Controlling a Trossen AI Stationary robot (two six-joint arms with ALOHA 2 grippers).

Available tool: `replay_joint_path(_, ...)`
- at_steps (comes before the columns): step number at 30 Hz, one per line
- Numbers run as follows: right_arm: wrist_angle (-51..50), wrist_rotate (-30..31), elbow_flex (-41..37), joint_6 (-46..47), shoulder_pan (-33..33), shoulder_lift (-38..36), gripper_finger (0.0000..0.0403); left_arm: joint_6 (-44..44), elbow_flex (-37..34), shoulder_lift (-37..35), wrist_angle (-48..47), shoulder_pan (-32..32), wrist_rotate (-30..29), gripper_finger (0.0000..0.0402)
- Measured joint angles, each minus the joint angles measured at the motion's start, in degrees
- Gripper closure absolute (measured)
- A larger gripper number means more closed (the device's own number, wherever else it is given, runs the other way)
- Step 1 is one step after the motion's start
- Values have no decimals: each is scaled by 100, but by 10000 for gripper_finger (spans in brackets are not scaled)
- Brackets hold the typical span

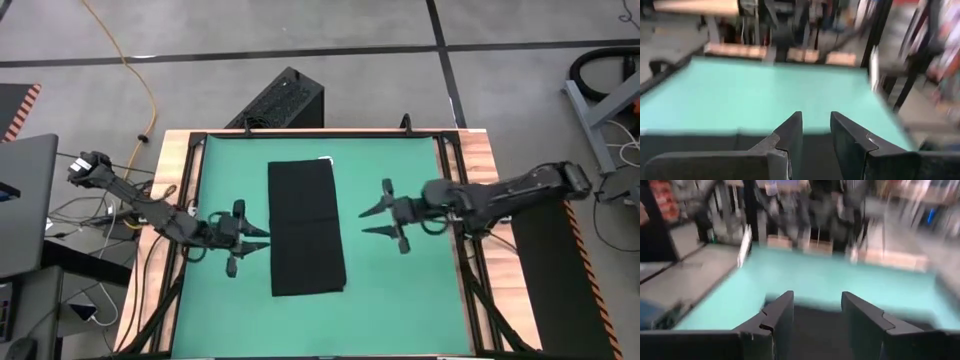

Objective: Roll towel into tight, uniform cylinder
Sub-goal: Roll the black towel

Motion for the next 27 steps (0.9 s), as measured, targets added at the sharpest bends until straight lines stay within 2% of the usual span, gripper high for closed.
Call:
replay_joint_path(4,-203,-187,-201,97,1,342,213,124,-7,757,-181,0,-23,311)
replay_joint_path(7,-217,-185,-216,-35,206,656,209,326,-9,1445,191,0,-90,311)
replay_joint_path(13,-13,463,-213,-418,554,1550,191,429,8,2562,1096,-52,302,307)
replay_joint_path(18,495,727,-187,-690,834,2256,148,526,456,2936,1157,-173,483,280)
replay_joint_path(23,525,747,143,-1002,1016,2720,121,603,1087,3036,225,-300,1173,234)
replay_joint_path(27,499,683,449,-1157,1112,3164,117,330,1583,3128,-1349,-414,1093,205)
